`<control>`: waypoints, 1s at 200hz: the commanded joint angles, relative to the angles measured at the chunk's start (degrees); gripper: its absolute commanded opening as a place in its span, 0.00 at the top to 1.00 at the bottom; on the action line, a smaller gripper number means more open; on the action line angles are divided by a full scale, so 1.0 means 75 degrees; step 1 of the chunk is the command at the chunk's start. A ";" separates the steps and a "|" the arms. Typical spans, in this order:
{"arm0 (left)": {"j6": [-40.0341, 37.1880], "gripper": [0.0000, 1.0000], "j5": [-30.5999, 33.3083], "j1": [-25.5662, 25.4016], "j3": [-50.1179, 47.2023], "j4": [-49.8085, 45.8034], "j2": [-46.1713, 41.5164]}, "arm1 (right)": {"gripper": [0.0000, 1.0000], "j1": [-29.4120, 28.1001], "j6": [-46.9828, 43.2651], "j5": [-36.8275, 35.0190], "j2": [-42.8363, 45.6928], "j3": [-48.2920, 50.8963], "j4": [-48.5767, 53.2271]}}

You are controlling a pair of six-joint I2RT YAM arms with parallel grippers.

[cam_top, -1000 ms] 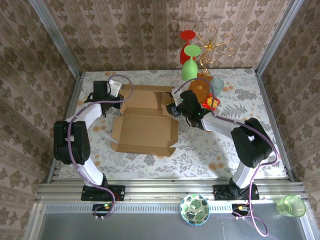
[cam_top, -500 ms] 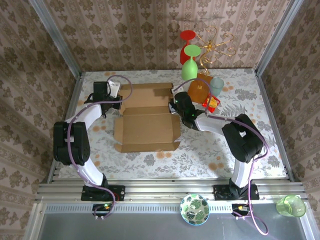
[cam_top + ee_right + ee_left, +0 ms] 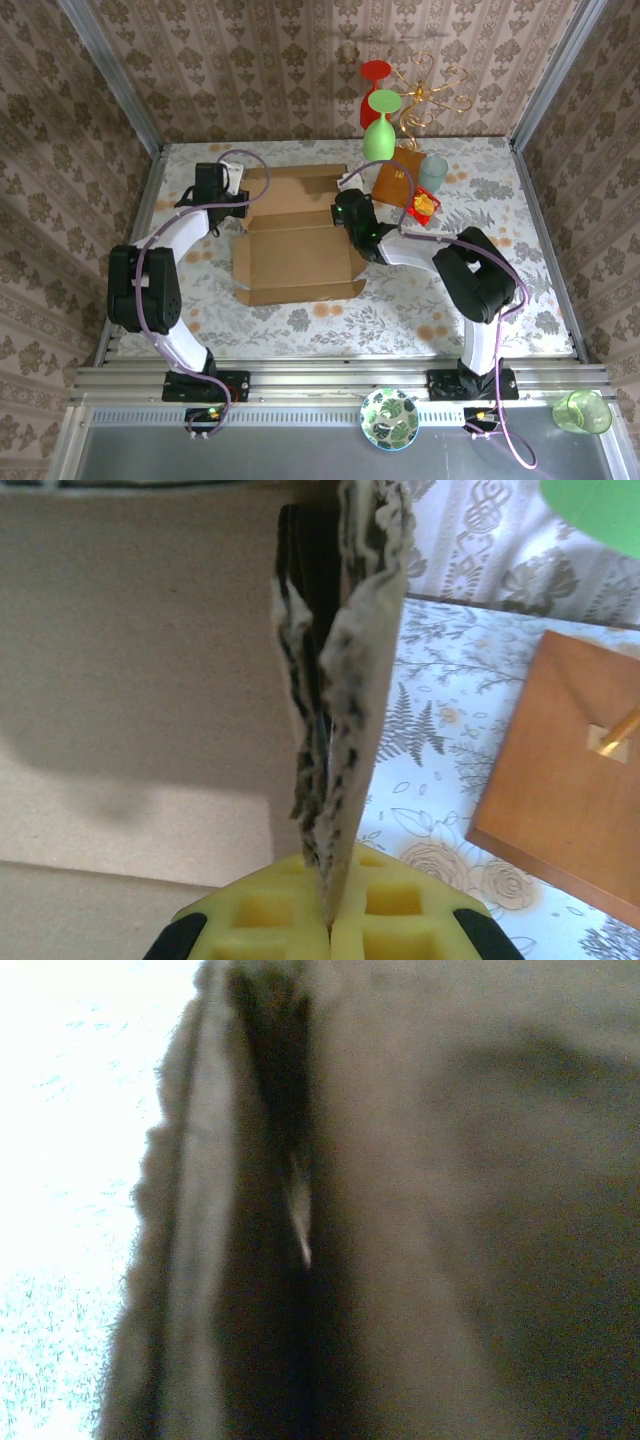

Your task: Fold the paper box

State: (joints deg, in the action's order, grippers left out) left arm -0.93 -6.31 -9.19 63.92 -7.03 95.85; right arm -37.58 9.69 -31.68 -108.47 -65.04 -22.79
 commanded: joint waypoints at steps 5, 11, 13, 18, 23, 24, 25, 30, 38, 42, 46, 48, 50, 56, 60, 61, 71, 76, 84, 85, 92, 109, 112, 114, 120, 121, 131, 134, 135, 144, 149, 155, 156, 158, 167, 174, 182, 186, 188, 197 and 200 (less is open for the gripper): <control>0.0726 1.00 0.0562 -0.0169 -0.0119 -0.0443 -0.0254 | 1.00 -0.0281 0.0148 -0.1348 -0.0222 -0.0461 -0.0092; 0.0826 1.00 0.0657 -0.0208 -0.0121 -0.0483 -0.0257 | 1.00 -0.0323 0.0187 -0.1505 -0.0259 -0.0522 -0.0007; 0.0847 1.00 0.0701 -0.0223 -0.0112 -0.0499 -0.0254 | 1.00 -0.0336 0.0170 -0.1544 -0.0269 -0.0550 0.0036; 0.0905 1.00 0.0798 -0.0265 -0.0106 -0.0552 -0.0253 | 1.00 -0.0370 0.0175 -0.1637 -0.0310 -0.0626 0.0149; 0.0943 1.00 0.0863 -0.0291 -0.0088 -0.0610 -0.0240 | 1.00 -0.0405 0.0172 -0.1756 -0.0342 -0.0687 0.0255; 0.0949 1.00 0.0875 -0.0306 -0.0081 -0.0621 -0.0235 | 1.00 -0.0410 0.0178 -0.1783 -0.0346 -0.0713 0.0282; 0.0964 1.00 0.0893 -0.0320 -0.0077 -0.0627 -0.0232 | 1.00 -0.0418 0.0181 -0.1809 -0.0348 -0.0732 0.0318; 0.1022 1.00 0.0929 -0.0353 -0.0058 -0.0664 -0.0213 | 1.00 -0.0456 0.0231 -0.1965 -0.0383 -0.0822 0.0464; 0.1082 1.00 0.0943 -0.0416 -0.0036 -0.0701 -0.0202 | 1.00 -0.0505 0.0276 -0.2109 -0.0423 -0.0938 0.0644; 0.1104 1.00 0.0978 -0.0450 -0.0007 -0.0728 -0.0205 | 1.00 -0.0534 0.0295 -0.2181 -0.0441 -0.0982 0.0702; 0.1139 1.00 0.1049 -0.0483 0.0008 -0.0768 -0.0197 | 1.00 -0.0564 0.0300 -0.2269 -0.0454 -0.1028 0.0794; 0.1148 1.00 0.1092 -0.0508 0.0029 -0.0790 -0.0192 | 1.00 -0.0584 0.0310 -0.2300 -0.0458 -0.1060 0.0848; 0.1165 1.00 0.1115 -0.0526 0.0043 -0.0819 -0.0185 | 1.00 -0.0601 0.0321 -0.2343 -0.0468 -0.1094 0.0903; 0.1188 1.00 0.1164 -0.0583 0.0087 -0.0889 -0.0172 | 1.00 -0.0641 0.0352 -0.2423 -0.0500 -0.1179 0.1045; 0.1216 1.00 0.1234 -0.0616 0.0131 -0.0949 -0.0155 | 1.00 -0.0659 0.0386 -0.2429 -0.0511 -0.1223 0.1178; 0.1226 1.00 0.1260 -0.0627 0.0140 -0.0973 -0.0157 | 1.00 -0.0672 0.0390 -0.2430 -0.0513 -0.1239 0.1211; 0.1369 1.00 0.1495 -0.0692 0.0270 -0.1208 -0.0089 | 1.00 -0.0729 0.0502 -0.2744 -0.0555 -0.1439 0.1623; 0.1416 1.00 0.1552 -0.0713 0.0330 -0.1274 -0.0071 | 1.00 -0.0770 0.0619 -0.2833 -0.0584 -0.1540 0.1863; 0.1516 1.00 0.1642 -0.0731 0.0372 -0.1348 -0.0048 | 1.00 -0.0798 0.0764 -0.2888 -0.0586 -0.1638 0.2121; 0.1529 1.00 0.1651 -0.0743 0.0378 -0.1360 -0.0045 | 1.00 -0.0800 0.0785 -0.2895 -0.0586 -0.1646 0.2140; 0.1614 1.00 0.1712 -0.0744 0.0383 -0.1410 -0.0032 | 1.00 -0.0822 0.0923 -0.2927 -0.0546 -0.1683 0.2294; 0.1688 1.00 0.1667 -0.0743 0.0410 -0.1437 0.0011 | 1.00 -0.0848 0.1089 -0.2769 -0.0462 -0.1717 0.2520; 0.1693 1.00 0.1653 -0.0745 0.0423 -0.1441 0.0022 | 1.00 -0.0848 0.1116 -0.2745 -0.0451 -0.1736 0.2578; 0.1694 1.00 0.1636 -0.0744 0.0423 -0.1442 0.0026 | 1.00 -0.0848 0.1126 -0.2739 -0.0455 -0.1750 0.2621; 0.1684 1.00 0.1572 -0.0744 0.0439 -0.1433 0.0047 | 1.00 -0.0858 0.1146 -0.2737 -0.0445 -0.1781 0.2734; 0.1677 1.00 0.1558 -0.0744 0.0435 -0.1426 0.0049 | 1.00 -0.0859 0.1146 -0.2737 -0.0445 -0.1781 0.2751; 0.1610 1.00 0.1421 -0.0742 0.0451 -0.1388 0.0093 | 1.00 -0.0842 0.1145 -0.2630 -0.0455 -0.1855 0.2915; 0.1587 1.00 0.1367 -0.0740 0.0459 -0.1381 0.0104 | 1.00 -0.0833 0.1141 -0.2583 -0.0472 -0.1888 0.2979; 0.1576 1.00 0.1356 -0.0736 0.0462 -0.1382 0.0107 | 1.00 -0.0835 0.1143 -0.2566 -0.0476 -0.1899 0.3008; 0.1529 1.00 0.1251 -0.0714 0.0517 -0.1410 0.0181 | 1.00 -0.0834 0.1138 -0.2514 -0.0501 -0.1989 0.3176; 0.1514 1.00 0.1172 -0.0697 0.0550 -0.1440 0.0219 | 1.00 -0.0834 0.1119 -0.2513 -0.0523 -0.2009 0.3231; 0.1481 1.00 0.1057 -0.0657 0.0600 -0.1464 0.0280 | 1.00 -0.0829 0.1132 -0.2514 -0.0543 -0.2017 0.3315; 0.1482 1.00 0.1048 -0.0653 0.0603 -0.1465 0.0295 | 1.00 -0.0827 0.1138 -0.2514 -0.0546 -0.2017 0.3329; 0.1474 0.99 0.1013 -0.0651 0.0614 -0.1483 0.0303 | 1.00 -0.0822 0.1158 -0.2508 -0.0549 -0.2016 0.3354; 0.1472 0.95 0.0913 -0.0596 0.0652 -0.1517 0.0364 | 1.00 -0.0807 0.1220 -0.2291 -0.0584 -0.2029 0.3513; 0.1463 0.92 0.0808 -0.0554 0.0665 -0.1527 0.0407 | 1.00 -0.0777 0.1281 -0.2181 -0.0595 -0.2037 0.3601; 0.1460 0.90 0.0704 -0.0494 0.0698 -0.1568 0.0470 | 1.00 -0.0739 0.1304 -0.2031 -0.0620 -0.2039 0.3663; 0.1461 0.89 0.0653 -0.0467 0.0712 -0.1587 0.0493 | 1.00 -0.0737 0.1319 -0.1976 -0.0646 -0.2051 0.3705; 0.1451 0.88 0.0624 -0.0449 0.0729 -0.1595 0.0511 | 1.00 -0.0733 0.1329 -0.1958 -0.0656 -0.2060 0.3735; 0.1435 0.86 0.0513 -0.0396 0.0763 -0.1654 0.0574 | 1.00 -0.0722 0.1338 -0.1903 -0.0687 -0.2104 0.3832; 0.1427 0.86 0.0470 -0.0382 0.0793 -0.1662 0.0605 | 1.00 -0.0712 0.1341 -0.1880 -0.0702 -0.2133 0.3862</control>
State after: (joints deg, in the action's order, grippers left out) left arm 10.72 1.41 -12.84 67.81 -15.73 98.70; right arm -43.11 18.24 -46.81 -112.27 -78.72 3.38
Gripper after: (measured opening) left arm 0.124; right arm 0.044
